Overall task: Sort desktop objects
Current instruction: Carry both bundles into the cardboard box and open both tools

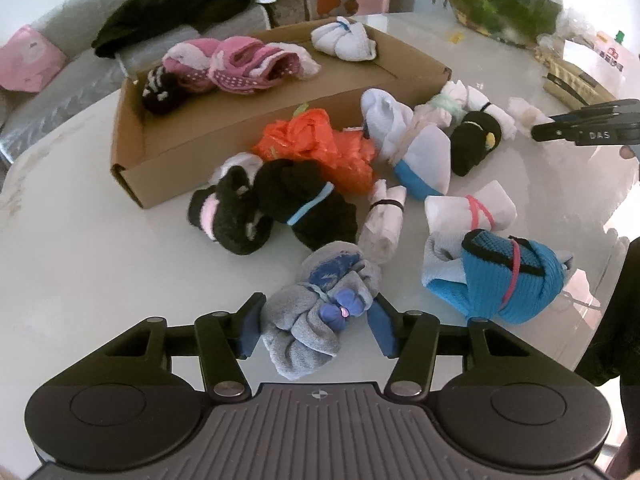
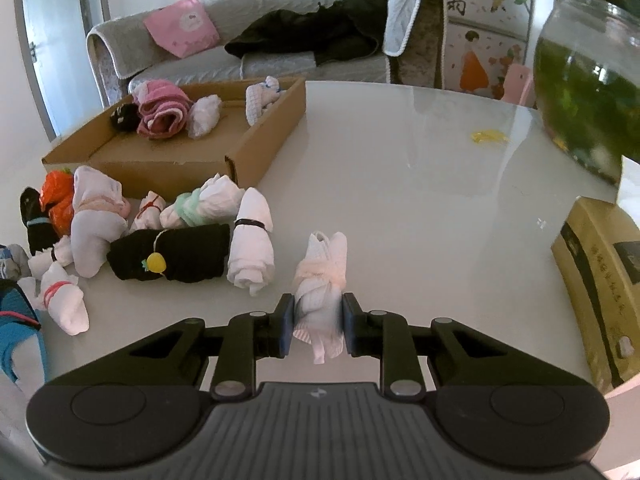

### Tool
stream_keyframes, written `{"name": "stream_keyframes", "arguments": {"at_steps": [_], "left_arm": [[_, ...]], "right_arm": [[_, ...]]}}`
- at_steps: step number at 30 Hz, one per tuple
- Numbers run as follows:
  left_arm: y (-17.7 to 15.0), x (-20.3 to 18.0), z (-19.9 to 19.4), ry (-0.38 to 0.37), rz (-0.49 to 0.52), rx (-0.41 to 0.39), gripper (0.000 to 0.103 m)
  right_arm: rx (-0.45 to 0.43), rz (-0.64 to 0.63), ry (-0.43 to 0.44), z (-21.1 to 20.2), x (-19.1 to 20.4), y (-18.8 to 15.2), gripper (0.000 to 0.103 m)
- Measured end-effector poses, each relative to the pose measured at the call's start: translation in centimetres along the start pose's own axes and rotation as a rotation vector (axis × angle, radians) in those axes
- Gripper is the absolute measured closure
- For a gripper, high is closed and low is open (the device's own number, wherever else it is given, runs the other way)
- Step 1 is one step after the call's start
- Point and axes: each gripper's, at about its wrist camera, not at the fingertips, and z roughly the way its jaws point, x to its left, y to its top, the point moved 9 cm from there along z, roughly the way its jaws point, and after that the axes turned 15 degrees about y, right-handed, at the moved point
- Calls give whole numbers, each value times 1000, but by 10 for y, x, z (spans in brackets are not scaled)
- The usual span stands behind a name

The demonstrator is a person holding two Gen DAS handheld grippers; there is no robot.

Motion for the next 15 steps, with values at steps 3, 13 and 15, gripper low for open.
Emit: {"name": "stream_keyframes", "arguments": {"at_steps": [3,13,15], "left_arm": [[3,7,-5,11,-26,-5,42],[32,50,-33,67,-130,-59,42],[39,58,-36,82,-151,-64,42]], "right_arm": [[-13,3,9,-6,-1,5,81],[-70,11,61,-27,3,30,81],[-82,16,81,-29,6,36,81]]}}
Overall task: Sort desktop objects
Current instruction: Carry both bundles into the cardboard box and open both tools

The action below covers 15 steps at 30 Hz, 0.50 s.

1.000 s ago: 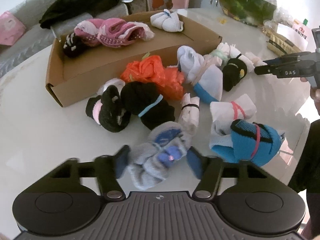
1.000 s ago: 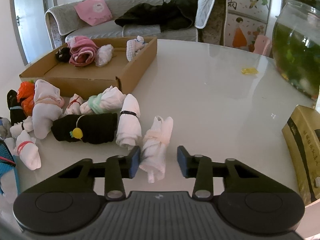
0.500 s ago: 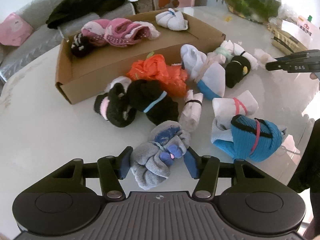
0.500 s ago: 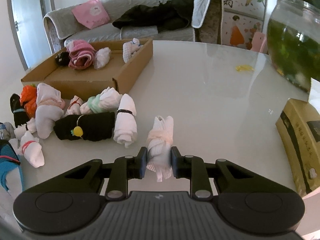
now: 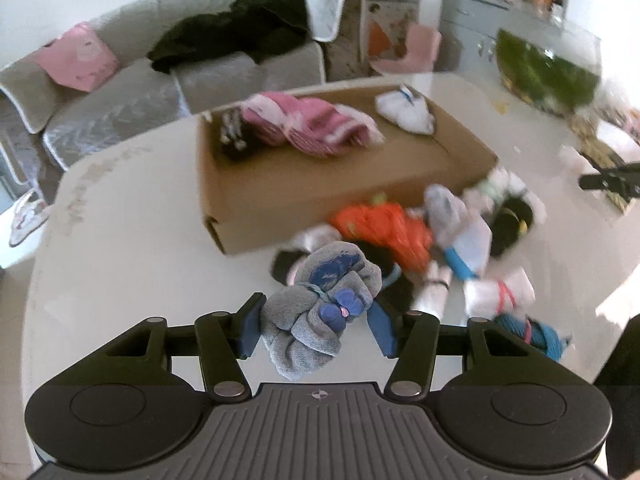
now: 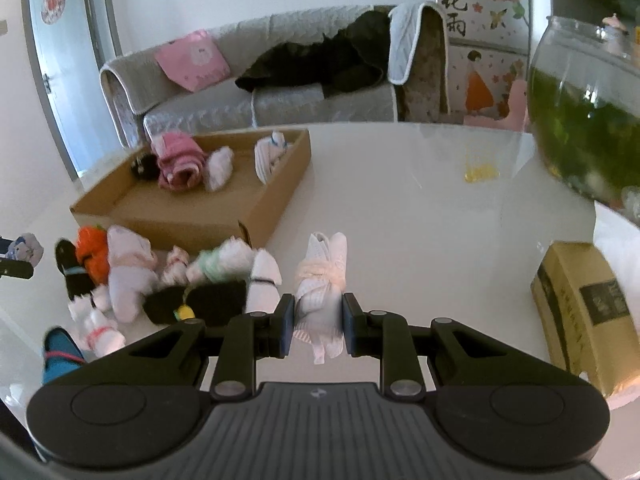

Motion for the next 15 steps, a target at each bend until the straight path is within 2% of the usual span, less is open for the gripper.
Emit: {"name": "stream_keyframes", "arguments": {"at_steps": [15], "left_arm": [[84,45,2,52,-184,-37,42]], "right_arm": [[-85,-4,163,13,41,70,81]]}}
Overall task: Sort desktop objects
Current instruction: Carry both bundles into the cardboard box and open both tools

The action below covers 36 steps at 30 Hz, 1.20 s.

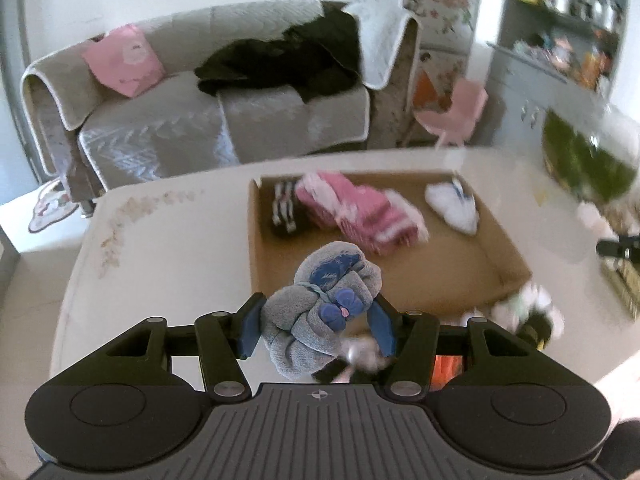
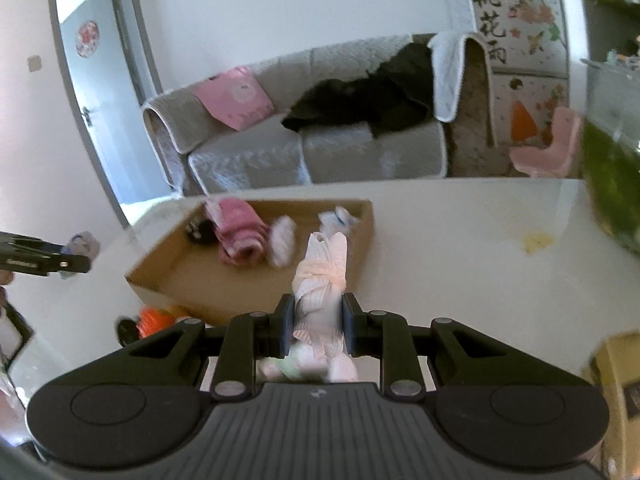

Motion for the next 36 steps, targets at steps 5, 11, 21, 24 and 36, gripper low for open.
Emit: {"name": "stream_keyframes", "arguments": {"at_steps": [5,11,21,24,36], "left_arm": [[27,6,18,29,-72,24,42],[37,1,51,16,-142,93,42],[33,5,98,20,-281,204,42],[27,6,114,35,-300,234,42],[10,-4,145,31,-324,260,41]], "right_arm": [[-9,5,99,28,22,27,81],[32,-14,194,73,50,40,81],[114,-25,260,128,72,38,81],[144,-19,261,144,73,35,81],[261,-37,242,207,74,19,81]]}}
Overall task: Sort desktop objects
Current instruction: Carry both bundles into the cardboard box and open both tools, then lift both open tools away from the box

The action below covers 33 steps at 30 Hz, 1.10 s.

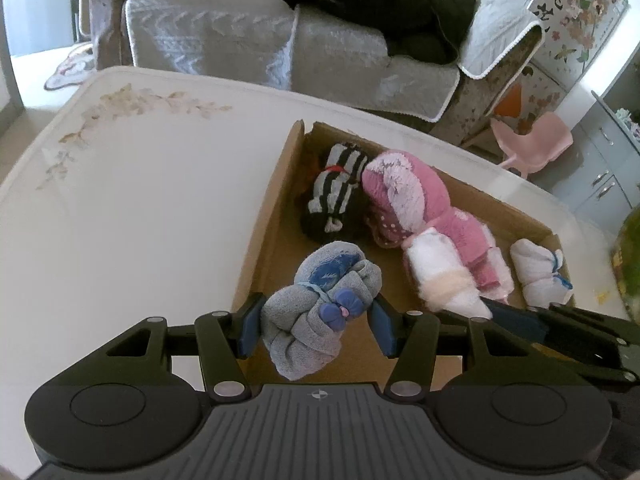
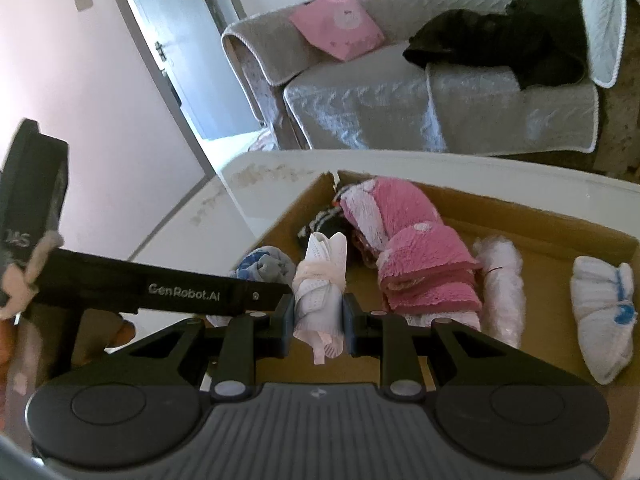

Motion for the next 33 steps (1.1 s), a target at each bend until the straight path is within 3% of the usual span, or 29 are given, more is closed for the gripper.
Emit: {"name": "stream_keyframes", "arguments": {"at_steps": [15,16,19,21,22,28,33], "left_arm": [[-4,-15,13,17,14,-21,39],[-4,-14,14,24,14,-26,39],[-3,-16,14,30,12,-26,34],[-4,-19,14,14,12,-14,23],[-5,-21,13,7,7,-5,20],[-10,-22,1,28,-4,-6,18],[-22,-12,-41,39,37,-77,17]], "right_arm": [[63,-63,-57,11,-4,-15,75],[64,-74,-68,12,-5,-13,67],[61,-81,-81,7,-7,-12,60],[57,-90,-85,-1,-6,-13,54],[51,-100,-88,-6,-4,-13,49],[-35,-108,-97,-73,7,-18,48],[-128,-85,-128,-143,14,-44,44]]}}
